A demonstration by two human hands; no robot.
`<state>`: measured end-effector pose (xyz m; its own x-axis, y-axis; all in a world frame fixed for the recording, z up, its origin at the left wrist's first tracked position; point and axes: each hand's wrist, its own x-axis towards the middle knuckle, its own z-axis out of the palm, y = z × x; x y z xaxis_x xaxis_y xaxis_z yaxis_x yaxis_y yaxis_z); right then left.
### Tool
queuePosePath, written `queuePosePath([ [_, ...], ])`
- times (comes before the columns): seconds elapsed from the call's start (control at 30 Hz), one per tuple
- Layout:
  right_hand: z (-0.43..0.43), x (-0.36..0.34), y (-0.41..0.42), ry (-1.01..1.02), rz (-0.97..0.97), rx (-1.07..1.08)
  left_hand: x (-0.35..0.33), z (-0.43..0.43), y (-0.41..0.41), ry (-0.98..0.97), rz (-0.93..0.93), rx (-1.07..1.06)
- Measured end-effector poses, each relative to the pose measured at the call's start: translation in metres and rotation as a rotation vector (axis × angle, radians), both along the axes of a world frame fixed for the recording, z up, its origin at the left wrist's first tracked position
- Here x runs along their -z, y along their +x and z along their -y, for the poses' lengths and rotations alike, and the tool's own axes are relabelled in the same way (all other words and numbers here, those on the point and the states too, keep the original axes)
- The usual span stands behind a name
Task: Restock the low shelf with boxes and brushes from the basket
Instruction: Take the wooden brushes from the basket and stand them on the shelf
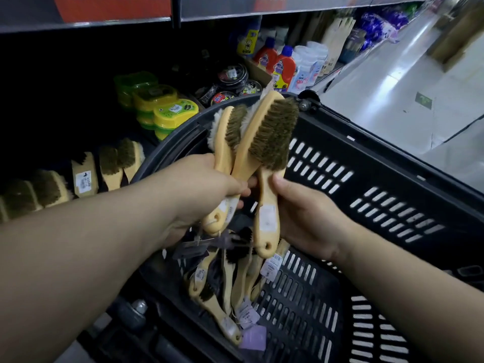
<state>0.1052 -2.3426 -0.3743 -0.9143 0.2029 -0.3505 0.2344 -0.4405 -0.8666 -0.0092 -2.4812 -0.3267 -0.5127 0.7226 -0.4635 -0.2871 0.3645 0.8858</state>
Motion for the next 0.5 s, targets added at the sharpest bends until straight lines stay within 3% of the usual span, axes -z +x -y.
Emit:
queuePosePath([
  [0.1, 0.002, -0.012, -0.003, -0.012, -0.126, 0.004, 0.003, 0.001, -0.002, -0.014, -0.079, 0.013],
  [0.3, -0.002, -0.01, -0.004, 0.121, -0.184, 0.089, 0.0, 0.003, -0.003, 0.063, 0.032, 0.161],
  [0.5, -0.021, 0.002, -0.001, 0.155, -0.204, -0.114, 0.0, 0.005, -0.002, 0.0, -0.109, 0.158],
])
